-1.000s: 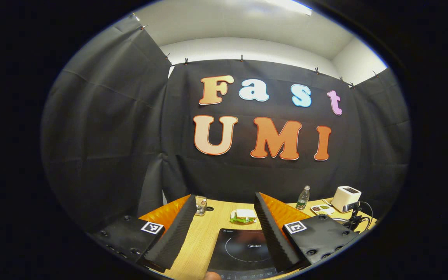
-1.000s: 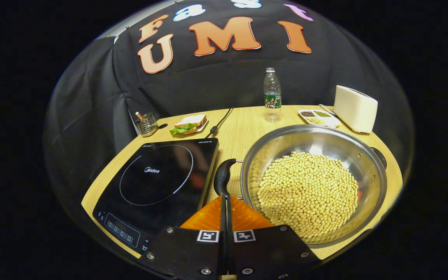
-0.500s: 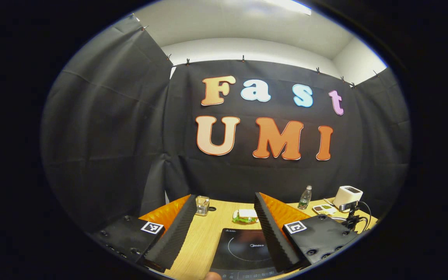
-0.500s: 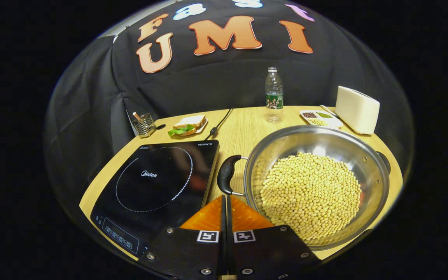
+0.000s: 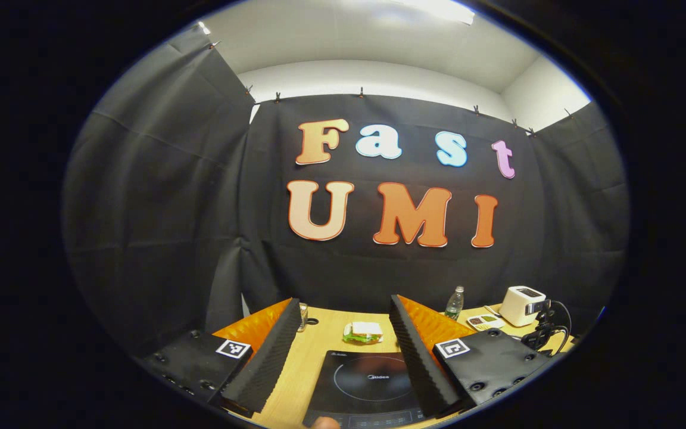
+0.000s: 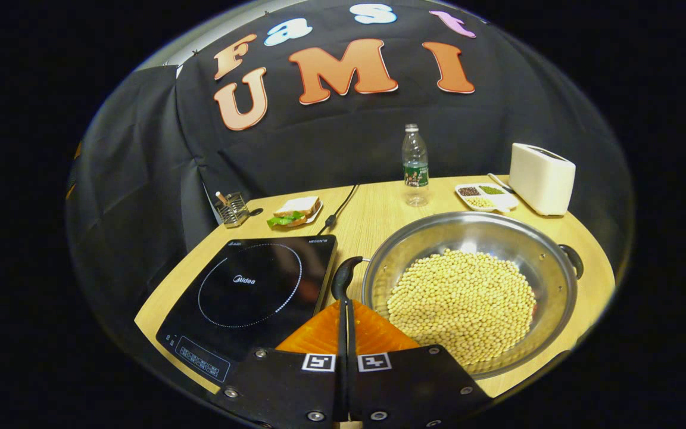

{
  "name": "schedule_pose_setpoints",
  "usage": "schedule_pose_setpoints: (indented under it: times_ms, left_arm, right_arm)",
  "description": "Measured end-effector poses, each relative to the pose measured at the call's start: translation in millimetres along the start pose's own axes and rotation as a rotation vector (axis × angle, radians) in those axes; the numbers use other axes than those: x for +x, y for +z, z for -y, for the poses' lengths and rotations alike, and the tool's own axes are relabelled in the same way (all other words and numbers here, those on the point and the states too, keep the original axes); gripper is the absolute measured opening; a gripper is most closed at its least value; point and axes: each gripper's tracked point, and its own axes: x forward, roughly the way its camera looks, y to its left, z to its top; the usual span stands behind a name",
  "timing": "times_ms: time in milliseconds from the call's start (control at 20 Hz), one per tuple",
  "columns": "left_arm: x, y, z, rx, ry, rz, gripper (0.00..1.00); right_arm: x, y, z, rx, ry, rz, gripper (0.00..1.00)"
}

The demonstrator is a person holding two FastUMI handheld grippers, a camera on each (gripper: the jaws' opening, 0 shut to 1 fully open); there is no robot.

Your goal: First push the handle of the pot to place it horizontally, then grasp the pot with both hands and set it on the induction cooktop.

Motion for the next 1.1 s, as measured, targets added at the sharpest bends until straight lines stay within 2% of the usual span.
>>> schedule_pose_setpoints:
  times_ms: [300, 550, 750, 900, 950, 1100]
  left_arm:
    - [2.9, -13.6, 53.6, -0.006, -0.096, -0.033, 0.98]
    - [12.0, -42.0, 112.5, -0.03, -0.187, -0.096, 0.97]
    - [25.2, -74.8, 165.1, -0.045, -0.269, -0.179, 0.98]
    - [36.6, -101.1, 196.9, -0.034, -0.31, -0.22, 0.98]
    - [41.2, -109.5, 205.4, -0.029, -0.319, -0.229, 0.98]
    - [56.2, -141.2, 222.0, -0.01, -0.324, -0.268, 0.98]
  right_arm:
    - [-28.6, 22.0, 50.7, 0.0, -0.066, 0.081, 0.0]
    - [-50.4, 27.2, 113.0, 0.041, -0.148, 0.113, 0.0]
    - [-69.1, 31.5, 171.5, 0.081, -0.222, 0.148, 0.05]
    - [-81.8, 30.6, 213.9, 0.119, -0.284, 0.16, 0.22]
    - [-85.1, 29.7, 226.0, 0.125, -0.303, 0.162, 0.25]
    - [-89.5, 27.2, 255.9, 0.129, -0.354, 0.161, 0.45]
